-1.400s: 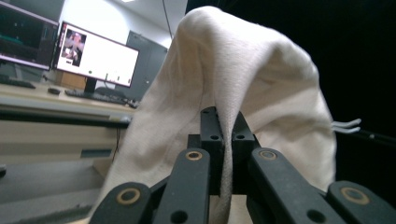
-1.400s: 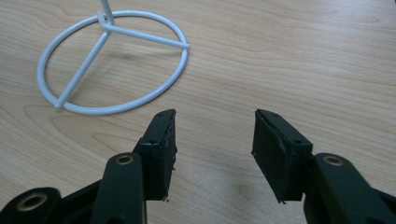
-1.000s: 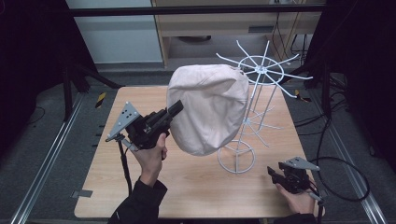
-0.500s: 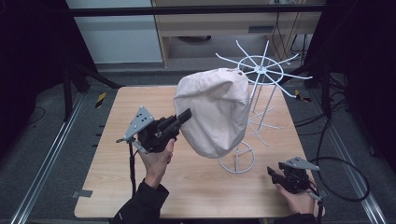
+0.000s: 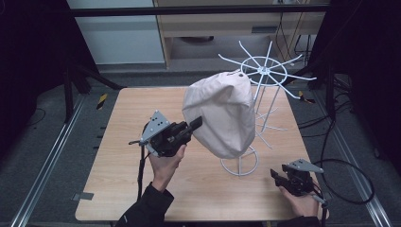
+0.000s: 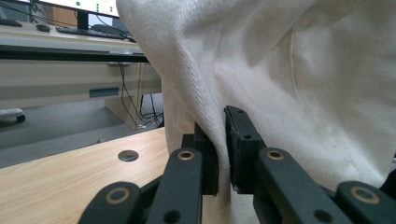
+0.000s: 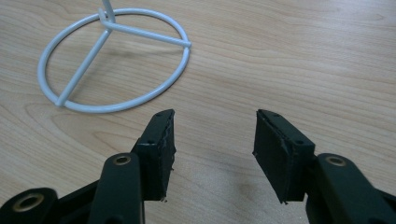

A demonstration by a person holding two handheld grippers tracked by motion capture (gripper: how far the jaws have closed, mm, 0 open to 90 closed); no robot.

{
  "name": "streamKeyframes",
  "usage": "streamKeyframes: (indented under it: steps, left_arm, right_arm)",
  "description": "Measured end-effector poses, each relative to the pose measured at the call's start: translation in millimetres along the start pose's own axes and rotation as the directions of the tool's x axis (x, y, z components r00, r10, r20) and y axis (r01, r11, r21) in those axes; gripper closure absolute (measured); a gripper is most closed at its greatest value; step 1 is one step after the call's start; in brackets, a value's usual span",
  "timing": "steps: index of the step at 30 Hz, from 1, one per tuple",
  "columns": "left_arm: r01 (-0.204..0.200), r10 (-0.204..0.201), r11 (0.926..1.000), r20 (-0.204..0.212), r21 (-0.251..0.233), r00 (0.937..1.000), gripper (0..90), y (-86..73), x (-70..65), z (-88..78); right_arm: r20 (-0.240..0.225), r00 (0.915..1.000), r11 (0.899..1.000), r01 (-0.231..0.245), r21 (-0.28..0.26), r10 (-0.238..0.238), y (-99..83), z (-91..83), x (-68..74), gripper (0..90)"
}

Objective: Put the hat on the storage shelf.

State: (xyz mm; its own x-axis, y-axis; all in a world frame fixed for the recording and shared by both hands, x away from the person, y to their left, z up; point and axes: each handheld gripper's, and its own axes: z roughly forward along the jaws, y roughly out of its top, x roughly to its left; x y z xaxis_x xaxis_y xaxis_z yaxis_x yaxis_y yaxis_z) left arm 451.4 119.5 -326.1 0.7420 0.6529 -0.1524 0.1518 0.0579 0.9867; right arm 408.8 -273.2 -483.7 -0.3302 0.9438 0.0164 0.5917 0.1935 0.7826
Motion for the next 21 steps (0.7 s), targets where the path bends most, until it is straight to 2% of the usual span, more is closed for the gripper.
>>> streamKeyframes:
  steps: [5,9,12,16,21]
  left_arm:
    - [-0.011,0.011,0.9996,-0.002,0.026,0.9999,76.3,-1.4,0.4,1.1]
    - [-0.027,0.027,0.9987,-0.001,0.044,0.9996,65.6,-3.9,1.0,-0.2]
    - [-0.022,0.022,0.9985,0.003,0.050,0.9998,56.9,-4.7,1.7,-4.2]
    - [-0.032,0.033,0.9980,-0.007,0.054,0.9994,47.0,-2.5,2.0,-16.4]
    - [-0.037,0.038,0.9980,-0.034,0.051,0.9987,42.2,-1.5,7.5,-34.0]
  right_arm:
    - [0.001,1.0000,1.000,0.002,0.000,-0.002,0.0,0.3,0.1,48.0]
    - [0.002,1.0000,1.000,-0.001,0.001,0.001,0.1,0.1,0.0,47.9]
    - [0.000,1.0000,1.000,0.000,0.001,0.000,0.1,0.2,0.1,47.7]
    - [0.002,1.0000,1.000,-0.002,0.002,0.002,0.0,0.0,0.1,47.5]
    - [0.002,1.0000,1.000,0.000,0.001,0.000,0.0,0.2,0.2,47.4]
